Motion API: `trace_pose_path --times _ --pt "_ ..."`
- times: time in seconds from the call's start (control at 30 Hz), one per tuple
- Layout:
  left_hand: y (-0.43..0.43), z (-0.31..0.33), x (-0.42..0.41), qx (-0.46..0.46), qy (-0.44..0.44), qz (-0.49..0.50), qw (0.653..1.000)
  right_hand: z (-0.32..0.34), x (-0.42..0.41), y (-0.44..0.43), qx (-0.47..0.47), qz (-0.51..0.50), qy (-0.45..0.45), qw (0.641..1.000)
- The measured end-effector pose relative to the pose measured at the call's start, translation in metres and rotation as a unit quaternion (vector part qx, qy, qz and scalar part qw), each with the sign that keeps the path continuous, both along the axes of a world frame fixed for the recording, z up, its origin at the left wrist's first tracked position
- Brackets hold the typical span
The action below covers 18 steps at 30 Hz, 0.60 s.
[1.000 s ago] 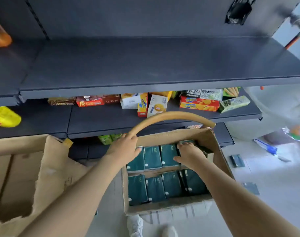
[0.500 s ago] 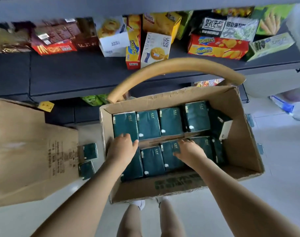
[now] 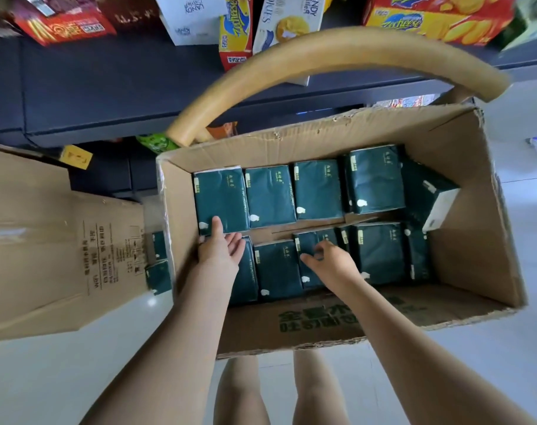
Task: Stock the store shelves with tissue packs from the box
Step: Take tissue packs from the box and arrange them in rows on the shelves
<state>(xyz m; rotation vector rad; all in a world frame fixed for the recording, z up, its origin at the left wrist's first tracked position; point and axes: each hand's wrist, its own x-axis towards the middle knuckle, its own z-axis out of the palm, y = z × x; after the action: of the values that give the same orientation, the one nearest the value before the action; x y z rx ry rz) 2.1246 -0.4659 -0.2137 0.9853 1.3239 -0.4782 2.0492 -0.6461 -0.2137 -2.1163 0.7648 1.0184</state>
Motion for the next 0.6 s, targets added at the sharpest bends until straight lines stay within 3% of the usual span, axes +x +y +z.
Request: trace_pose_path --times 0.27,0.33,0.47,0.6 --pt "-0.004 0.012 0.003 -0.007 -0.004 0.036 0.999 -0.005 0.014 0.008 0.066 -0.209 -0.022 0.975" --pt "-0.004 0.014 0.001 -0.017 -0.006 0.032 0.999 -0.009 0.023 0.015 0.119 -0.317 -0.023 0.941" --pt "-0.003 0.014 -0.003 -0.030 -0.022 -0.010 0.999 -0.012 0.045 0.036 0.226 -0.512 -0.003 0.829" --pt "0.004 0.010 -0.002 -0.012 -0.025 -0.031 0.999 -0.019 0.061 0.056 0.247 -0.626 -0.004 0.739"
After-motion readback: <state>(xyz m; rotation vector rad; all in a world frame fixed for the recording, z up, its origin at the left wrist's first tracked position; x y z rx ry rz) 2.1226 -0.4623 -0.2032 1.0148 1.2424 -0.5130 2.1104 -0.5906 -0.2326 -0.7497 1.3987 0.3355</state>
